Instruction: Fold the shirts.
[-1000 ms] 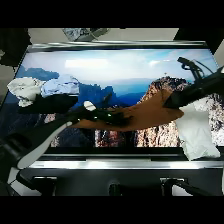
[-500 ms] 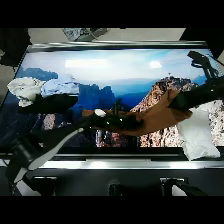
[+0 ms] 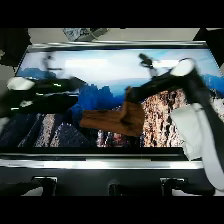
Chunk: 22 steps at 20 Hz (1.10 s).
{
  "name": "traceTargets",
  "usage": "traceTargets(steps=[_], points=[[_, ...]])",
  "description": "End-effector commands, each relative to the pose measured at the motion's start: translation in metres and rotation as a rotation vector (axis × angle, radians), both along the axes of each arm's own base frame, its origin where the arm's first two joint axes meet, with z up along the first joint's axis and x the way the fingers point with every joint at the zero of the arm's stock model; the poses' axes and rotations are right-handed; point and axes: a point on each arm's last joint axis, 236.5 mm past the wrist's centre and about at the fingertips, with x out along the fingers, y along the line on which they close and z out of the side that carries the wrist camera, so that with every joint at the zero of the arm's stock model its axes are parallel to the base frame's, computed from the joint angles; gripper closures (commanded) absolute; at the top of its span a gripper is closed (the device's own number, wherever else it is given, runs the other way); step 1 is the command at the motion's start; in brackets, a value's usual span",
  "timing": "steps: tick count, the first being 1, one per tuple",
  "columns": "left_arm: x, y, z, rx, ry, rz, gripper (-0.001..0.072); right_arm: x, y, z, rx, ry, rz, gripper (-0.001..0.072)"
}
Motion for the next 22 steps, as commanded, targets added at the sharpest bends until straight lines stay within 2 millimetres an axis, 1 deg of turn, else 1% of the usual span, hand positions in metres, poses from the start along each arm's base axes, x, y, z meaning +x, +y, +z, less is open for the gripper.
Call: traceTargets(steps=[1, 2, 3, 4, 5, 6, 7, 8, 9, 10, 11, 13, 14, 15, 16, 17, 18, 19, 20, 21, 22], points=[[-0.026, 0.104, 0.080, 0.080, -0.189, 0.213, 0.0684, 0.012, 0.087, -0.042, 0.165, 0.078, 0.003, 0.0674], [-0.035, 0.120, 0.095, 0.089, -0.224, 0.252, 0.0683, 0.012, 0.103, -0.057, 0.187, 0.116, -0.006, 0.0674], [-0.045, 0.130, 0.108, 0.099, -0.253, 0.280, 0.0683, 0.011, 0.120, -0.071, 0.212, 0.150, -0.013, 0.0674], [-0.054, 0.136, 0.116, 0.108, -0.269, 0.292, 0.0683, 0.008, 0.134, -0.083, 0.234, 0.186, -0.016, 0.0672], [-0.061, 0.138, 0.120, 0.115, -0.276, 0.295, 0.0683, 0.002, 0.148, -0.092, 0.266, 0.225, -0.012, 0.0644], [-0.065, 0.137, 0.121, 0.117, -0.276, 0.290, 0.0683, -0.004, 0.161, -0.095, 0.299, 0.252, -0.003, 0.0521], [-0.066, 0.136, 0.119, 0.118, -0.269, 0.282, 0.0683, -0.009, 0.172, -0.095, 0.332, 0.261, 0.014, 0.0249], [-0.066, 0.135, 0.116, 0.116, -0.259, 0.279, 0.0683, -0.013, 0.176, -0.091, 0.354, 0.238, 0.049, 0.0068], [-0.063, 0.137, 0.109, 0.113, -0.244, 0.284, 0.0683, -0.015, 0.172, -0.087, 0.353, 0.211, 0.082, 0.0052], [-0.062, 0.138, 0.101, 0.109, -0.227, 0.290, 0.0683, -0.016, 0.161, -0.085, 0.331, 0.195, 0.111, 0.0051], [-0.061, 0.139, 0.090, 0.103, -0.203, 0.293, 0.0683, -0.013, 0.142, -0.086, 0.283, 0.170, 0.126, 0.0051], [-0.061, 0.139, 0.067, 0.094, -0.149, 0.292, 0.0683, 0.001, 0.084, -0.088, 0.131, 0.134, 0.108, 0.0051], [-0.061, 0.139, 0.056, 0.091, -0.126, 0.291, 0.0683, 0.009, 0.048, -0.089, 0.036, 0.112, 0.084, 0.0051], [-0.061, 0.139, 0.047, 0.088, -0.105, 0.290, 0.0683, 0.015, 0.002, -0.092, -0.083, 0.102, 0.051, 0.0051], [-0.062, 0.139, 0.040, 0.087, -0.089, 0.289, 0.0683, 0.017, -0.050, -0.096, -0.220, 0.119, 0.000, 0.0052], [-0.062, 0.139, 0.035, 0.085, -0.078, 0.288, 0.0683, 0.014, -0.098, -0.103, -0.349, 0.154, -0.046, 0.0054], [-0.063, 0.139, 0.031, 0.088, -0.074, 0.286, 0.0683, 0.002, -0.142, -0.111, -0.461, 0.219, -0.078, 0.0056], [-0.063, 0.139, 0.030, 0.097, -0.078, 0.280, 0.0683, -0.012, -0.168, -0.122, -0.514, 0.291, -0.091, 0.0063], [-0.063, 0.139, 0.029, 0.096, -0.077, 0.280, 0.0683, -0.027, -0.175, -0.137, -0.489, 0.376, -0.122, 0.0066], [-0.063, 0.139, 0.029, 0.096, -0.077, 0.280, 0.0683, -0.034, -0.162, -0.149, -0.405, 0.423, -0.156, 0.0099], [-0.063, 0.139, 0.029, 0.096, -0.076, 0.280, 0.0683, -0.032, -0.139, -0.160, -0.287, 0.438, -0.204, 0.0123]])
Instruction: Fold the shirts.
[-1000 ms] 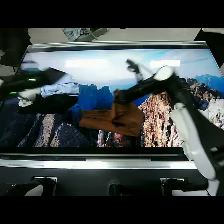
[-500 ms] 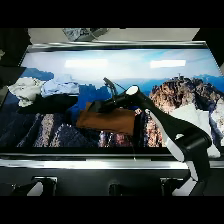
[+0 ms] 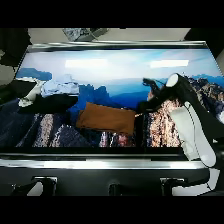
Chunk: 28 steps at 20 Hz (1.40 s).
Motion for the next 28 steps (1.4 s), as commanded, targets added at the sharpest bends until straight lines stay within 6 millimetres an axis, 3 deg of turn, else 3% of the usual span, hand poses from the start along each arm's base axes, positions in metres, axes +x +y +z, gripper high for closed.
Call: traceTargets(steps=[1, 3, 6, 8, 9, 10, 11, 13, 15, 16, 17, 19, 23, 25, 28], points=[[-0.001, 0.000, -0.005, 0.002, 0.008, -0.004, 0.0683, -0.012, -0.001, -0.032, 0.101, 0.088, -0.204, 0.0211], [-0.001, 0.000, -0.005, -0.001, 0.010, -0.003, 0.0683, 0.001, 0.029, -0.041, 0.218, 0.058, -0.294, 0.0220], [0.000, 0.000, -0.005, -0.001, 0.010, -0.002, 0.0682, -0.005, 0.060, -0.057, 0.238, 0.080, -0.267, 0.0214], [-0.001, 0.000, -0.005, -0.001, 0.010, -0.003, 0.0682, -0.006, 0.074, -0.056, 0.266, 0.076, -0.247, 0.0236], [0.000, 0.000, -0.005, -0.001, 0.010, -0.002, 0.0682, -0.007, 0.079, -0.050, 0.296, 0.065, -0.226, 0.0357], [0.000, 0.000, -0.006, -0.001, 0.010, -0.002, 0.0682, -0.007, 0.085, -0.041, 0.346, 0.050, -0.198, 0.0566], [0.000, 0.000, -0.006, -0.001, 0.012, -0.002, 0.0682, -0.005, 0.088, -0.029, 0.397, 0.014, -0.152, 0.0675], [0.001, 0.000, -0.007, -0.002, 0.015, -0.002, 0.0682, 0.003, 0.083, 0.001, 0.444, -0.083, -0.064, 0.0674], [0.001, 0.000, -0.008, -0.003, 0.016, -0.002, 0.0682, 0.026, 0.059, 0.044, 0.445, -0.195, -0.082, 0.0674], [0.001, 0.000, -0.008, -0.002, 0.016, -0.002, 0.0682, 0.042, 0.037, 0.069, 0.430, -0.267, -0.119, 0.0675], [0.001, 0.000, -0.008, -0.002, 0.016, -0.002, 0.0682, 0.054, 0.009, 0.091, 0.391, -0.330, -0.157, 0.0675], [0.001, 0.000, -0.008, -0.002, 0.016, -0.002, 0.0682, 0.070, -0.068, 0.125, 0.258, -0.414, -0.306, 0.0675], [0.001, 0.000, -0.008, -0.003, 0.016, -0.002, 0.0682, 0.059, -0.180, 0.189, 0.184, -0.524, -0.540, 0.0675], [0.001, 0.000, -0.008, -0.002, 0.016, -0.003, 0.0682, 0.044, -0.219, 0.205, 0.157, -0.549, -0.639, 0.0675], [0.001, 0.000, -0.008, -0.002, 0.016, -0.003, 0.0682, 0.017, -0.259, 0.213, 0.138, -0.527, -0.755, 0.0674]])
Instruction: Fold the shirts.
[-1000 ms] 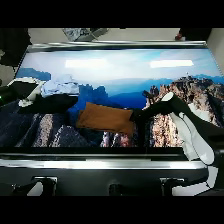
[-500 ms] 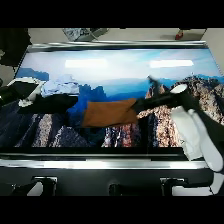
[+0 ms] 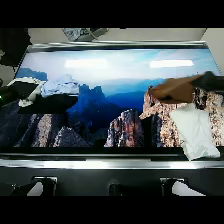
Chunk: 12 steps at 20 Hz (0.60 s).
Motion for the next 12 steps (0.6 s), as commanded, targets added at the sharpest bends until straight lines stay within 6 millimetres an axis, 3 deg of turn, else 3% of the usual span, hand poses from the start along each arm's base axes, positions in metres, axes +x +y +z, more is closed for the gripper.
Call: traceTargets(steps=[1, 4, 9, 12], points=[[0.000, 0.000, 0.000, 0.000, 0.001, 0.000, 0.0682, -0.036, -0.053, 0.014, 0.018, 0.038, -0.148, 0.0674], [0.000, 0.000, 0.000, 0.000, 0.001, 0.000, 0.0682, -0.058, -0.073, 0.011, 0.049, 0.083, -0.200, 0.0674], [0.000, 0.000, 0.000, 0.000, 0.001, 0.000, 0.0682, -0.096, -0.124, 0.007, 0.023, 0.137, -0.370, 0.0674], [0.000, 0.000, 0.000, 0.000, 0.001, 0.000, 0.0682, -0.139, -0.137, -0.023, -0.045, 0.337, -0.394, 0.0673]])
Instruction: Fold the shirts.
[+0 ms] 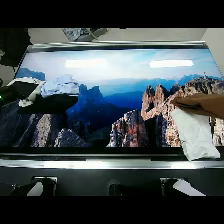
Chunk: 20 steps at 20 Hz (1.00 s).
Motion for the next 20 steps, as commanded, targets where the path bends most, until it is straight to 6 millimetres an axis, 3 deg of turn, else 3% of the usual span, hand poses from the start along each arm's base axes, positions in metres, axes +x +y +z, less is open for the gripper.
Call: traceTargets(steps=[1, 4, 6, 9, 11, 13, 14, 15, 17, 19, 20], points=[[0.000, 0.000, 0.000, 0.000, 0.001, 0.000, 0.0682, -0.064, -0.018, -0.039, -0.048, 0.290, -0.040, 0.0673], [0.000, 0.000, 0.000, 0.000, 0.001, 0.000, 0.0682, -0.127, -0.016, -0.081, -0.062, 0.546, -0.063, 0.0673], [0.000, 0.000, 0.000, 0.000, 0.001, 0.000, 0.0681, -0.161, 0.000, -0.115, -0.045, 0.658, -0.088, 0.0673], [0.000, 0.000, 0.000, 0.000, 0.001, 0.000, 0.0682, -0.179, 0.031, -0.167, 0.025, 0.693, -0.146, 0.0672], [0.000, 0.000, 0.000, 0.000, 0.001, 0.000, 0.0682, -0.183, 0.045, -0.187, 0.061, 0.694, -0.164, 0.0631], [0.001, 0.001, 0.001, 0.000, -0.003, 0.004, 0.0682, -0.183, 0.042, -0.186, 0.041, 0.690, -0.155, 0.0173], [0.002, 0.001, 0.002, -0.001, -0.008, 0.007, 0.0682, -0.180, 0.032, -0.179, -0.010, 0.668, -0.136, 0.0098], [0.002, 0.001, 0.006, -0.005, -0.015, 0.006, 0.0683, -0.172, 0.017, -0.168, -0.077, 0.629, -0.133, 0.0099], [0.003, 0.000, 0.026, -0.006, -0.054, 0.009, 0.0684, -0.142, -0.027, -0.118, -0.278, 0.486, -0.126, 0.0099], [0.009, 0.006, 0.060, 0.026, -0.137, 0.028, 0.0685, -0.090, -0.077, -0.026, -0.546, 0.220, -0.180, 0.0099], [0.014, 0.010, 0.075, 0.055, -0.164, 0.046, 0.0686, -0.062, -0.088, 0.025, -0.675, 0.073, -0.190, 0.0101]])
